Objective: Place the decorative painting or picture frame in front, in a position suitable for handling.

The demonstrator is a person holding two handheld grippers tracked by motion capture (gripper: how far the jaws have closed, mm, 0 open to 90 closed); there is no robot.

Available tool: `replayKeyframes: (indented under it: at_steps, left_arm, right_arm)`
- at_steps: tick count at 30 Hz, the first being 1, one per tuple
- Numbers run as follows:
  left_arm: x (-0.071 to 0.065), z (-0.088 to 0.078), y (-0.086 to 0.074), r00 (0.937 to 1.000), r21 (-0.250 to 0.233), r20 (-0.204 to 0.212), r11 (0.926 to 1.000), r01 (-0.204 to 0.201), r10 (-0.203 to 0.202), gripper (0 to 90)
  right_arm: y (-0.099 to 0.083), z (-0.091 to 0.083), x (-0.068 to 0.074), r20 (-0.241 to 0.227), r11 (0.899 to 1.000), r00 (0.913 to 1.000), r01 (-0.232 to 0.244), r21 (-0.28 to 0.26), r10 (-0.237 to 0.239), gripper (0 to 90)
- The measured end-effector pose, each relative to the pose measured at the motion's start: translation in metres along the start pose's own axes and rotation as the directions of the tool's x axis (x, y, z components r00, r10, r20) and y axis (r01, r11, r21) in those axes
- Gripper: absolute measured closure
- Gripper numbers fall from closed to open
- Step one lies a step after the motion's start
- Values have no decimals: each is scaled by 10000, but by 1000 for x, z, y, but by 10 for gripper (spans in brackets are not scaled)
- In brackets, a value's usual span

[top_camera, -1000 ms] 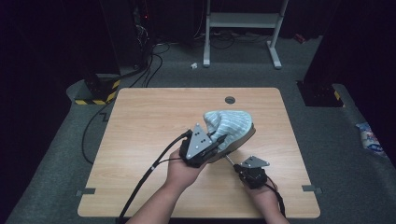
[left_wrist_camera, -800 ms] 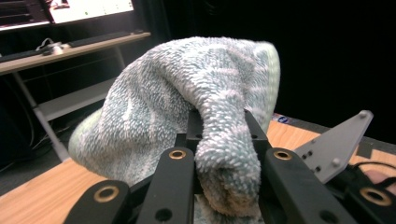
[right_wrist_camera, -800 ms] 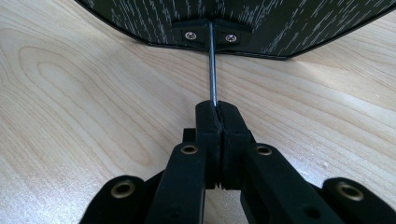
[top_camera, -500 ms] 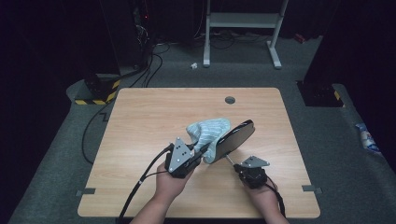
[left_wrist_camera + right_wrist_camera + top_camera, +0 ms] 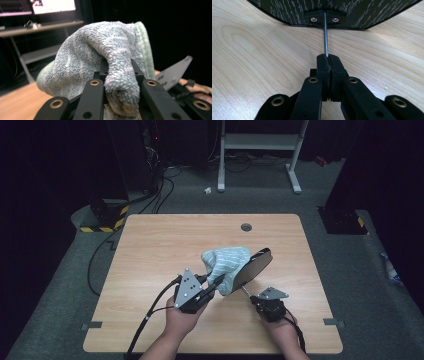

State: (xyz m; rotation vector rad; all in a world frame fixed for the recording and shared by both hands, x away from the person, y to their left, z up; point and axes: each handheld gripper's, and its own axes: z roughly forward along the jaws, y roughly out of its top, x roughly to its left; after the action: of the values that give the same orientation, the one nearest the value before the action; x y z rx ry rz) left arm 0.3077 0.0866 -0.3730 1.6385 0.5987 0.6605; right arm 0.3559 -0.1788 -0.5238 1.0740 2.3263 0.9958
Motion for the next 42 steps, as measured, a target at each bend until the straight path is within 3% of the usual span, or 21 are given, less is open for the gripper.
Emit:
replayKeyframes:
  at_steps: [7,11,19,30,36,42]
  left_arm:
    - [-13,17,18,9987,-108,421,9996,-267,272,778]
    - [-12,21,9,9986,19,507,9998,-178,177,779]
    - [-9,8,-8,9992,18,385,10000,-61,60,780]
    - [-11,-4,-34,9991,657,-130,9971,-389,398,782]
    - [-6,-1,-50,9997,995,-232,9950,64,-41,781]
    - [-3,13,-70,9990,1671,-201,9851,417,-389,781]
  right_arm:
    - [0,0,0,-44,10000,10000,-78,-3,78,880]
    - [0,0,0,-52,10000,10000,-72,9,72,880]
    - [0,0,0,-20,10000,10000,-14,-3,14,880]
    - [0,0,-1,-30,10000,9999,-96,7,96,880]
    - [0,0,-1,-16,9999,9999,-168,8,168,880]
    - [0,0,-1,-12,9998,9998,-194,3,194,880]
